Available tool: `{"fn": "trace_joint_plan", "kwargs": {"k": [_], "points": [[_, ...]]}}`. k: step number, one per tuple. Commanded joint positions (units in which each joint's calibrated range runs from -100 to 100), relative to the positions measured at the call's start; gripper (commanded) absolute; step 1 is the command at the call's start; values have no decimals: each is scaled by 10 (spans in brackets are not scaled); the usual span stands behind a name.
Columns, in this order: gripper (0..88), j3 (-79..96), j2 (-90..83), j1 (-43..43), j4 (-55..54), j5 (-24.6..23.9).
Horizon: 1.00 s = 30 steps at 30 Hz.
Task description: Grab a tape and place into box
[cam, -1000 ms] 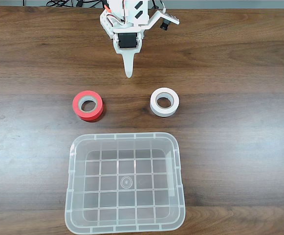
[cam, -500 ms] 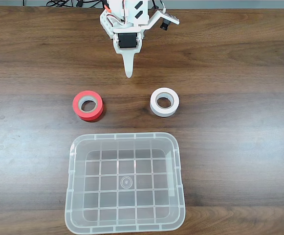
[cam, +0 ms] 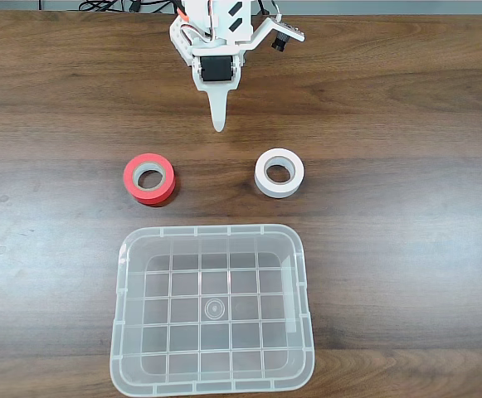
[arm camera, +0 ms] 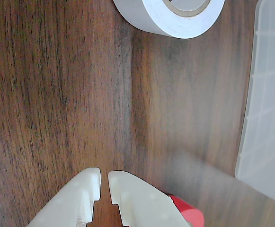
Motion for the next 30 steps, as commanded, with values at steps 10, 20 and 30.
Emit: {"fn": "trace_joint_plan", "kwargs": {"k": [10,20,30], "points": [[13,17,-8,0,-96,-9],[13,7,2,-85,-108,-7],[13,-49,5,-118,-54,-5]]}}
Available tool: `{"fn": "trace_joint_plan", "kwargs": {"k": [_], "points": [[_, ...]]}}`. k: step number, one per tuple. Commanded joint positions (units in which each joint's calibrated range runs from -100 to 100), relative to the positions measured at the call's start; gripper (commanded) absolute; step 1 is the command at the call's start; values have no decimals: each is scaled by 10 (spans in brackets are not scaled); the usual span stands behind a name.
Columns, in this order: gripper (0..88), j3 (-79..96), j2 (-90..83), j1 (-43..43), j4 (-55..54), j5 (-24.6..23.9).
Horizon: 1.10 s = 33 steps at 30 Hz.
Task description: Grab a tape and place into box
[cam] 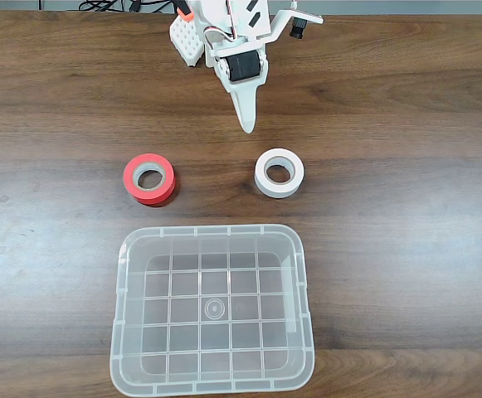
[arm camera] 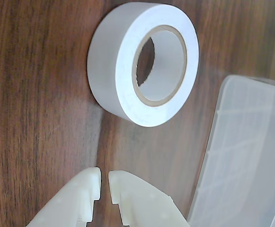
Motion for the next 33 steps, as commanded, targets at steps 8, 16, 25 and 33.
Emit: {"fn": "trace_joint_plan", "kwargs": {"k": [8,16,25,33], "points": [[13,-166,161,-9,5,0],[13,-426,455,-1,0,21],[14,-621,690,-9,-3,31],[14,-716,887,-23,-36,31]]}}
